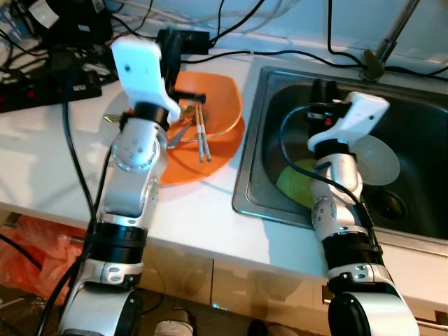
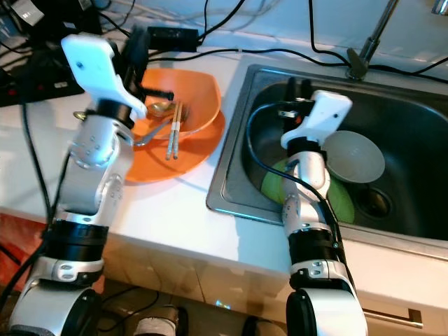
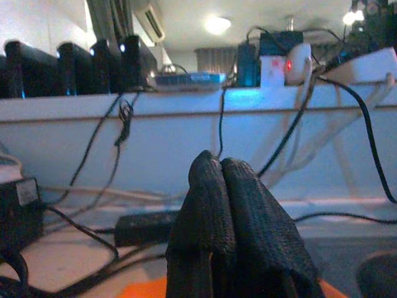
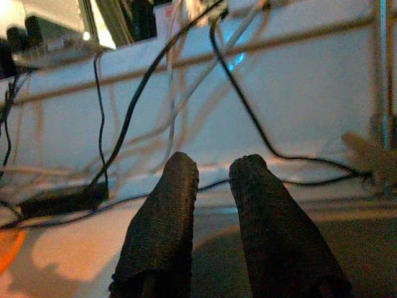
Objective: Kitchen organization
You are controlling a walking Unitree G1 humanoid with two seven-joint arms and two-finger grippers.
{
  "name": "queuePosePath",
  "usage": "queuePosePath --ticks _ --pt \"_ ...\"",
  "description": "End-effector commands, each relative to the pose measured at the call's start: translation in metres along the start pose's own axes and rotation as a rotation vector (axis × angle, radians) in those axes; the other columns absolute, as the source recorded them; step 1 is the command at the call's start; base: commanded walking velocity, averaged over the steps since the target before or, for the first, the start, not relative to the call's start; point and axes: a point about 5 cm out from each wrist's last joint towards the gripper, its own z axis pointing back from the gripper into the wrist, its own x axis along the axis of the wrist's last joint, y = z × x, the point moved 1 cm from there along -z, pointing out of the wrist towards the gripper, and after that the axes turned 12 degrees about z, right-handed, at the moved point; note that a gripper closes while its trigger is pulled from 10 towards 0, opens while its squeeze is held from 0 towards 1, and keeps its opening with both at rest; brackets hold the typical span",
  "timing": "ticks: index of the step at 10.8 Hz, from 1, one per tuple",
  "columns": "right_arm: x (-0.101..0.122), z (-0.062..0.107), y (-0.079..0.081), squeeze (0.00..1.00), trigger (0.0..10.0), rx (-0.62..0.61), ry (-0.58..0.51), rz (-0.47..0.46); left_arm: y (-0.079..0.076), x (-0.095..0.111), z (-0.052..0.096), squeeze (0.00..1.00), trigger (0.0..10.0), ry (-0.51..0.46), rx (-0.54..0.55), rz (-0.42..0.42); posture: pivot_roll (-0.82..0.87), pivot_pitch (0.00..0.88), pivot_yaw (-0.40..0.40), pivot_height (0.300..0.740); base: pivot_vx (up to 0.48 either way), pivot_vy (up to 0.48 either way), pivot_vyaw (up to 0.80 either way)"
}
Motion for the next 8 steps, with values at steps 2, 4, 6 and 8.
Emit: queuePosePath --ticks 2,4,6,8 --pt "0.008 0.000 -0.011 0.00 10.0 -0.033 -0.037 0.019 0.001 0.000 0.001 0.00 10.0 -0.023 0.000 -0.007 0.22 0.105 0.000 0.740 0.000 0.000 0.00" --pt "0.017 -0.003 -0.011 0.00 10.0 -0.026 -0.068 0.037 0.008 0.005 0.000 0.00 10.0 -0.047 0.019 -0.025 0.22 0.122 -0.002 0.740 0.000 0.000 0.00" --pt "0.026 -0.007 -0.011 0.00 10.0 -0.025 -0.098 0.039 0.015 0.006 0.003 0.00 10.0 -0.063 0.051 -0.035 0.22 0.132 -0.005 0.740 0.000 0.000 0.00" --pt "0.027 -0.007 -0.010 0.00 10.0 -0.017 -0.097 0.045 0.016 0.006 0.003 0.00 10.0 -0.070 0.057 -0.043 0.23 0.136 -0.007 0.740 0.000 0.000 0.00"
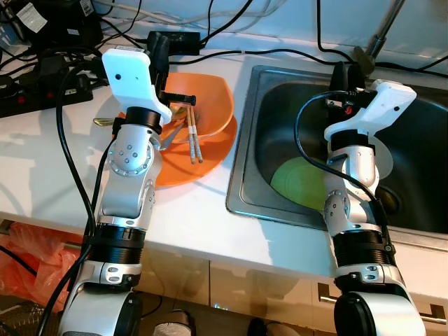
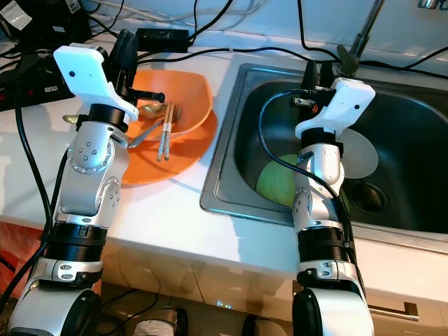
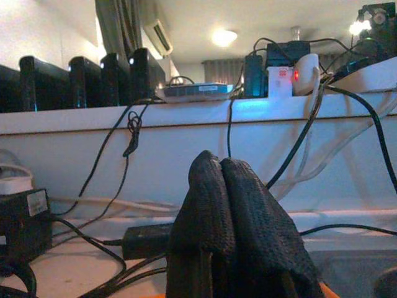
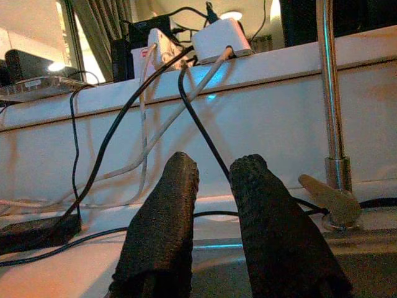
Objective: Kitchen organization
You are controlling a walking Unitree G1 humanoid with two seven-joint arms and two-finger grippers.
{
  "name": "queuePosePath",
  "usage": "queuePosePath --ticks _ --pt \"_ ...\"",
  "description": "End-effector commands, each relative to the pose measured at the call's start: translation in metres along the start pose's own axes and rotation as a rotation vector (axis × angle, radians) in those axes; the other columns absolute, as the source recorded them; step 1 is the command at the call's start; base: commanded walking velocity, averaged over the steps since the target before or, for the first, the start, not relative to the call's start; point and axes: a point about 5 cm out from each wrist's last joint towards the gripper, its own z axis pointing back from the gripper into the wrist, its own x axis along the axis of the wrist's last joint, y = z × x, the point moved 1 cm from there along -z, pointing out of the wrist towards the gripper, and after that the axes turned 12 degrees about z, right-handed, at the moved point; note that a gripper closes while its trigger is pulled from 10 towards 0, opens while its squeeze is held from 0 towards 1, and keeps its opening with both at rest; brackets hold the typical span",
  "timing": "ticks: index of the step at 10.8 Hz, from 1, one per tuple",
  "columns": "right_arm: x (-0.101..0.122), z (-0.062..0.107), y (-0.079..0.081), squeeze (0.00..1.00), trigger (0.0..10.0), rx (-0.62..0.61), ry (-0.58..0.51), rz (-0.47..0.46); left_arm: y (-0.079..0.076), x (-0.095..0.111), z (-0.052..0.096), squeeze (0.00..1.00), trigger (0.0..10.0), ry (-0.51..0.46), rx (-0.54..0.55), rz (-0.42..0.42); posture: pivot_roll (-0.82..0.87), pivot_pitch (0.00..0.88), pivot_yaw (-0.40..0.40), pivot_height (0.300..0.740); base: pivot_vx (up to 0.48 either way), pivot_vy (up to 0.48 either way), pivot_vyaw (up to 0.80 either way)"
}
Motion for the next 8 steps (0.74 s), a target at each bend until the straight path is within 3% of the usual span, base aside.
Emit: queuePosePath --ticks 1,8 --pt "0.0061 -0.0011 0.0013 0.00 10.0 0.008 -0.021 0.011 0.0026 0.0004 0.0005 0.00 10.0 -0.008 0.014 -0.008 0.22 0.138 -0.007 0.740 0.000 0.000 0.00" --pt "0.0048 -0.0004 0.0014 0.00 10.0 0.012 -0.013 0.016 0.0013 0.0043 -0.0008 0.00 10.0 -0.028 0.012 -0.013 0.22 0.137 -0.011 0.740 -0.037 0.000 0.00"
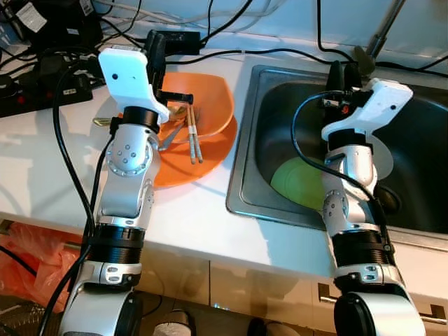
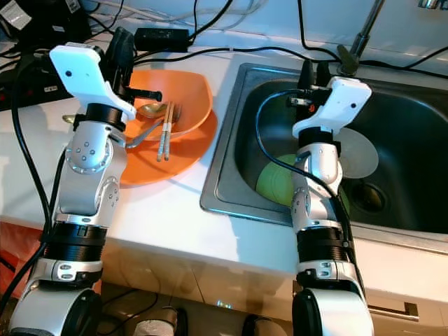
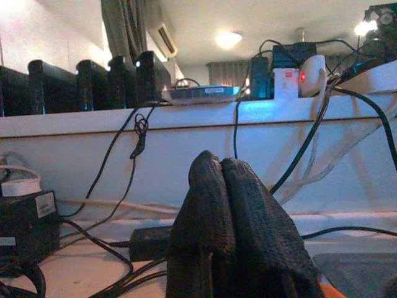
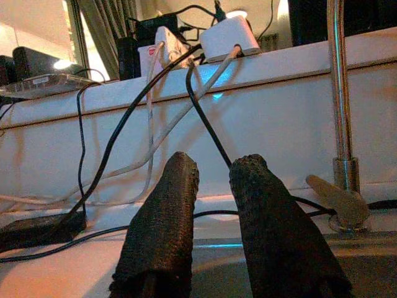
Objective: Kitchen organization
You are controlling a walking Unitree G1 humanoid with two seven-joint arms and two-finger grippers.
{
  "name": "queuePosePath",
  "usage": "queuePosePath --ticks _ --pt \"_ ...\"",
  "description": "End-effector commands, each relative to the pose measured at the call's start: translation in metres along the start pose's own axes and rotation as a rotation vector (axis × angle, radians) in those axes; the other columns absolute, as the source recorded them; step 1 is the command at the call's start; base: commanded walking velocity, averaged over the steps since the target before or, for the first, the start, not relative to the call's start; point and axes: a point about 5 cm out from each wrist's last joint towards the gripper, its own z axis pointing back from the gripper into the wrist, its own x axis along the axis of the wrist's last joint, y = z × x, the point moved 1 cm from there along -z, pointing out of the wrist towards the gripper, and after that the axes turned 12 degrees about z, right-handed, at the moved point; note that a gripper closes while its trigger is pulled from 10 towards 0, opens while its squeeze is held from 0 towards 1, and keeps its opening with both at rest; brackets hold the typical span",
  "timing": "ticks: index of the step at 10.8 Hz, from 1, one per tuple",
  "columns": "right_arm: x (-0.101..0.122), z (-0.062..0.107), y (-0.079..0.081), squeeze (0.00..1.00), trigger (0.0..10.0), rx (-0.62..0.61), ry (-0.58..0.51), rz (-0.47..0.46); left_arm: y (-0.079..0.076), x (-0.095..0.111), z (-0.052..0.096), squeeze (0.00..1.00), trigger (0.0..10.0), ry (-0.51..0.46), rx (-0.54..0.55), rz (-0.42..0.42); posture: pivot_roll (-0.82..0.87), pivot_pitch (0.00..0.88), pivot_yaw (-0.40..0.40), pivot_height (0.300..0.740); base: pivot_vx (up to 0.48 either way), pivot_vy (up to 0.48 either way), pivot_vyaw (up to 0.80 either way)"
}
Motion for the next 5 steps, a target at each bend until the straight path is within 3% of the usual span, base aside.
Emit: queuePosePath --ticks 1,5 --pt "0.0022 0.0005 -0.0022 0.00 10.0 -0.002 -0.005 0.011 -0.0011 0.0025 -0.0007 0.00 10.0 -0.015 0.001 -0.008 0.23 0.138 -0.012 0.740 -0.296 0.000 0.00" --pt "0.0010 0.0012 -0.0028 0.00 10.0 -0.005 0.001 0.013 -0.0007 0.0029 -0.0009 0.00 10.0 -0.017 0.006 -0.008 0.23 0.138 -0.012 0.740 -0.296 0.000 0.00"
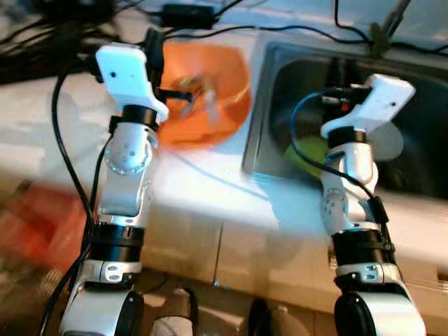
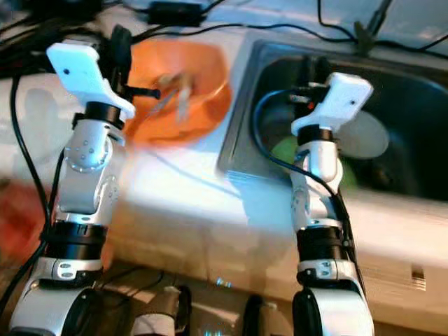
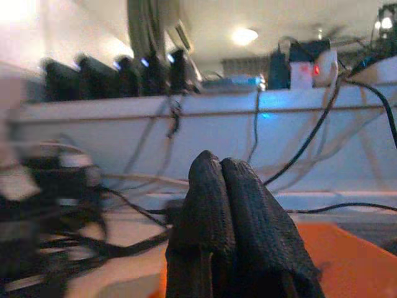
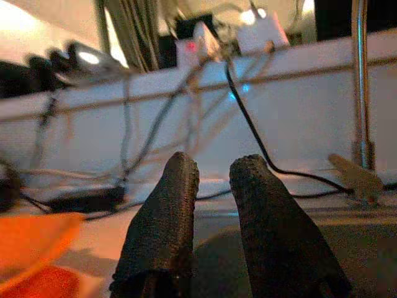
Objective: Kitchen organization
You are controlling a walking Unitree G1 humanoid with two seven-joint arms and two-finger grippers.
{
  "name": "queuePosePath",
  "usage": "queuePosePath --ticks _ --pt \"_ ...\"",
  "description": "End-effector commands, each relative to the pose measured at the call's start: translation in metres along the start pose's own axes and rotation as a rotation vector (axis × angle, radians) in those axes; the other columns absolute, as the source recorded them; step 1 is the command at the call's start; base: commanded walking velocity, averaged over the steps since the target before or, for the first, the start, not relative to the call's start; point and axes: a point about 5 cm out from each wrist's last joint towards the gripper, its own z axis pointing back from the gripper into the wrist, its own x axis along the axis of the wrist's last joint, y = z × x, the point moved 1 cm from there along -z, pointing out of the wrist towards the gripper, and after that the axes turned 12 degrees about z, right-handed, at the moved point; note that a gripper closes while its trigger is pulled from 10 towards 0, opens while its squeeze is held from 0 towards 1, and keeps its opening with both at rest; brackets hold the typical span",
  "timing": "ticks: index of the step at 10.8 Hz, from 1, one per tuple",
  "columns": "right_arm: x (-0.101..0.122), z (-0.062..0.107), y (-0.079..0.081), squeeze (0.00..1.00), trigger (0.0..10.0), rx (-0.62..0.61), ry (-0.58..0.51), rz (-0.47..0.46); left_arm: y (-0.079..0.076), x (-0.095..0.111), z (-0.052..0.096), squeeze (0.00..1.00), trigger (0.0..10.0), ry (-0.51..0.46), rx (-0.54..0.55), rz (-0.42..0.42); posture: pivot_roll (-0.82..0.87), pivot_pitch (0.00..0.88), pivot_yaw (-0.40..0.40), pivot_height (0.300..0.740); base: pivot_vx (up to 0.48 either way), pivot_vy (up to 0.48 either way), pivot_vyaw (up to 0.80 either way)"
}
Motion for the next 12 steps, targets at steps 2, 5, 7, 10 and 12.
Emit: queuePosePath --ticks 2,5,7,10,12 --pt "-0.004 0.004 -0.004 0.00 10.0 -0.014 0.018 0.008 -0.001 0.005 -0.001 0.00 10.0 -0.026 0.000 -0.003 0.23 0.135 -0.013 0.740 -0.292 0.000 0.00" --pt "-0.005 0.004 -0.005 0.00 10.0 -0.015 0.024 0.012 -0.002 0.010 -0.004 0.00 10.0 -0.045 -0.004 -0.002 0.23 0.132 -0.014 0.740 -0.096 0.000 0.00" --pt "-0.009 0.005 -0.003 0.00 10.0 -0.009 0.040 0.013 -0.001 0.009 0.000 0.00 10.0 -0.042 -0.002 0.003 0.23 0.130 -0.014 0.740 0.000 0.000 0.00" --pt "-0.022 0.012 -0.002 0.00 10.0 0.005 0.096 0.017 0.008 -0.016 0.020 0.00 10.0 0.072 0.044 0.026 0.23 0.129 -0.018 0.740 0.000 0.000 0.00" --pt "-0.034 0.020 -0.001 0.00 10.0 0.018 0.151 0.021 0.011 -0.034 0.035 0.00 10.0 0.147 0.070 0.025 0.23 0.130 -0.020 0.740 0.000 0.000 0.00"
